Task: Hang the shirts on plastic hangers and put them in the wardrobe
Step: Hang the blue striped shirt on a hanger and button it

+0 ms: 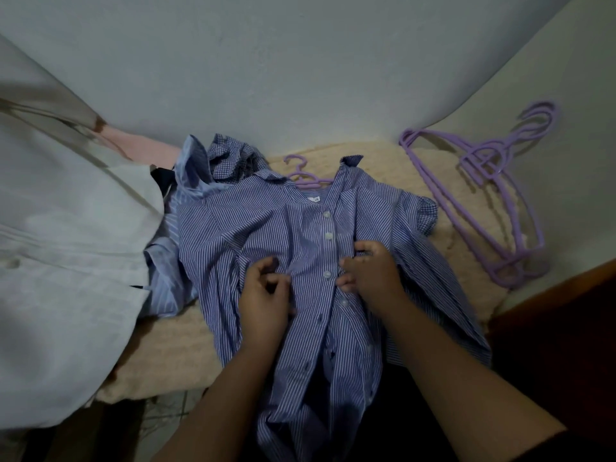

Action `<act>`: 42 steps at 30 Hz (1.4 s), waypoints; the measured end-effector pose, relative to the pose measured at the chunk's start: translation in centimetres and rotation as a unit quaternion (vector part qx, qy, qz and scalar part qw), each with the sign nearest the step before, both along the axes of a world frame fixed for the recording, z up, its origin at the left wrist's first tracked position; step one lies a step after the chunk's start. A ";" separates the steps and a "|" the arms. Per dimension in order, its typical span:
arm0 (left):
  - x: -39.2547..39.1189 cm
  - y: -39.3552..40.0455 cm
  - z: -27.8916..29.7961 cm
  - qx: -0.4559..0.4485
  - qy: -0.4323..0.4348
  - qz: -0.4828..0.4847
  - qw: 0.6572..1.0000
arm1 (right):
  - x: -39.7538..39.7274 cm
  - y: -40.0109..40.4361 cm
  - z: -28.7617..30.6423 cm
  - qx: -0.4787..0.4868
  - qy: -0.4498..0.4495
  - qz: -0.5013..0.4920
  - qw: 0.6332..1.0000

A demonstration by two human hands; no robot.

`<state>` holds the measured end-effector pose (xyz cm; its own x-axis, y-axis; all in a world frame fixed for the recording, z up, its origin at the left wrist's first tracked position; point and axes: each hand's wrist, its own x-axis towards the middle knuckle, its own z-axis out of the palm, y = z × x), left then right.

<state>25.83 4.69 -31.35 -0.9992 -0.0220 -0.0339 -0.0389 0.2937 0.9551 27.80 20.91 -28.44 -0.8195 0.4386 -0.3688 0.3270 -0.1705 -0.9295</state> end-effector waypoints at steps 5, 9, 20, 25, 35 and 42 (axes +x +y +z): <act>-2.8 0.9 2.0 0.149 0.055 0.006 0.987 | -2.1 0.6 1.8 -0.035 0.073 -0.037 0.996; -5.1 1.8 2.9 0.011 0.032 -0.069 0.997 | -4.0 1.5 2.5 -0.057 0.029 -0.033 0.997; 0.8 2.5 3.2 -0.100 0.126 -0.078 0.984 | 1.3 -0.7 0.4 0.115 0.071 -0.081 0.988; 0.9 2.6 1.6 -0.148 -0.014 -0.102 0.984 | 1.6 -2.6 -1.6 0.096 -0.022 0.004 0.995; 1.1 1.9 -0.1 -0.163 -0.032 -0.139 0.976 | 2.5 -2.3 -2.5 0.093 -0.036 0.008 0.995; 2.2 1.7 1.1 -0.068 -0.061 -0.097 0.991 | 2.9 -2.7 -1.5 0.049 -0.010 -0.033 0.998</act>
